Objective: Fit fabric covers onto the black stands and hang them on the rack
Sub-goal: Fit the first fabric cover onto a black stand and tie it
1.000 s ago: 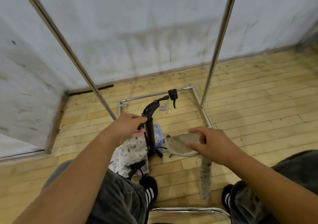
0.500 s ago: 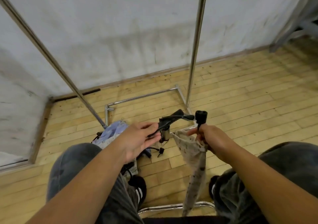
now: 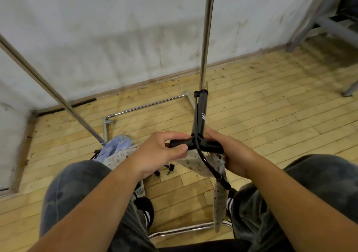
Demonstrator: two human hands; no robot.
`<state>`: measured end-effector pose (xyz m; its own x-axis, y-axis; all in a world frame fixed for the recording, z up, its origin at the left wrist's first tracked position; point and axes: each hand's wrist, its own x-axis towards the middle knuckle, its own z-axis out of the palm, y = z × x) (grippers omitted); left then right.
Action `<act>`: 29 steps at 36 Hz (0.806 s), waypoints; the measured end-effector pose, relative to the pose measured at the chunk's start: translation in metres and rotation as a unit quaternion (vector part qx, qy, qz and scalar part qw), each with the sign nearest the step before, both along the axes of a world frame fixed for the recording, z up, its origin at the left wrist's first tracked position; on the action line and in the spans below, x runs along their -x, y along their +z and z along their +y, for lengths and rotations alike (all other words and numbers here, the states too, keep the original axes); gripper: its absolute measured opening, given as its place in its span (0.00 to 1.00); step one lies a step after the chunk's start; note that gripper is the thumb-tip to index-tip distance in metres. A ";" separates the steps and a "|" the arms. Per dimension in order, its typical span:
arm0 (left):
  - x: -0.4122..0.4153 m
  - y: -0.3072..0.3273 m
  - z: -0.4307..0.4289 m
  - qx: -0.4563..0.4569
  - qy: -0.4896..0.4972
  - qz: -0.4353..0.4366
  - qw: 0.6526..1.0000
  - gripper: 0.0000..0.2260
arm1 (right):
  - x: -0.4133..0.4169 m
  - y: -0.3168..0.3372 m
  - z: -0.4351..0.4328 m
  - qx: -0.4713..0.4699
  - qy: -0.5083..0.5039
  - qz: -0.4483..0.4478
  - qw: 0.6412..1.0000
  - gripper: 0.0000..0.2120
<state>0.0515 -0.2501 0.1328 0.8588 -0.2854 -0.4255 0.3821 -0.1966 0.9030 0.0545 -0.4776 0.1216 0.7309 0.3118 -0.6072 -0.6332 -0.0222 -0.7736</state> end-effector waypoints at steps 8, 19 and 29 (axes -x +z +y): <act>-0.002 -0.005 0.013 -0.003 -0.047 -0.033 0.998 0.14 | 0.000 -0.007 0.004 -0.111 0.016 0.102 0.988 0.26; 0.011 -0.013 0.013 -0.076 -0.071 -0.077 0.992 0.15 | -0.004 -0.017 0.011 -0.080 0.005 0.136 0.987 0.26; 0.014 -0.016 0.006 -0.120 -0.144 0.042 0.981 0.21 | -0.013 -0.011 0.015 -0.126 -0.083 0.139 0.979 0.20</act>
<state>0.0380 -0.2438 0.1169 0.7159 -0.3933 -0.5769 0.3514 -0.5111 0.7844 0.0675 -0.4622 0.1102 0.6020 0.3690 -0.7081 -0.7985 0.2686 -0.5388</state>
